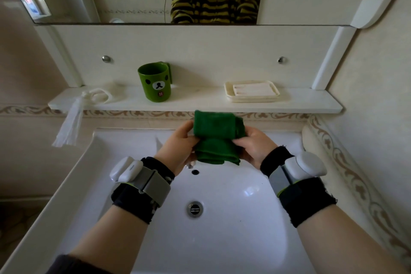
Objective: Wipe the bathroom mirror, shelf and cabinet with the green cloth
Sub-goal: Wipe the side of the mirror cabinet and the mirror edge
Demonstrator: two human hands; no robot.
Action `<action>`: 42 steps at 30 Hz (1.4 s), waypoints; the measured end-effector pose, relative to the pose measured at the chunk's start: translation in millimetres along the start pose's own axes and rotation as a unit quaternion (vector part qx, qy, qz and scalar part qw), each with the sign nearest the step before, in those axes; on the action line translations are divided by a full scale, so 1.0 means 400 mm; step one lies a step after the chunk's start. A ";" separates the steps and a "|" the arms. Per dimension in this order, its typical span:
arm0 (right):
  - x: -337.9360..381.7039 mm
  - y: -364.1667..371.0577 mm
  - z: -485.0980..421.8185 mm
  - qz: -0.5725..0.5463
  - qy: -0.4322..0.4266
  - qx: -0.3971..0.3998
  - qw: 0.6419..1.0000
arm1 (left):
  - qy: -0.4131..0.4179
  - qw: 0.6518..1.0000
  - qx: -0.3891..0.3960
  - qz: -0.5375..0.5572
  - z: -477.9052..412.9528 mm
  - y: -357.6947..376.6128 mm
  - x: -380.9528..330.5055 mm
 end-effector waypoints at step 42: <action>0.031 -0.080 0.010 -0.054 -0.012 -0.129 0.990 | 0.067 0.998 -0.013 0.004 -0.058 0.115 0.007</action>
Point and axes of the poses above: each hand's wrist, its own z-axis away from the middle knuckle, its own y-axis out of the palm, x = y × z, the point moved 3 cm from there along -z, towards the middle knuckle, and after that the axes turned 3 degrees about -y, right-handed, at the moved point
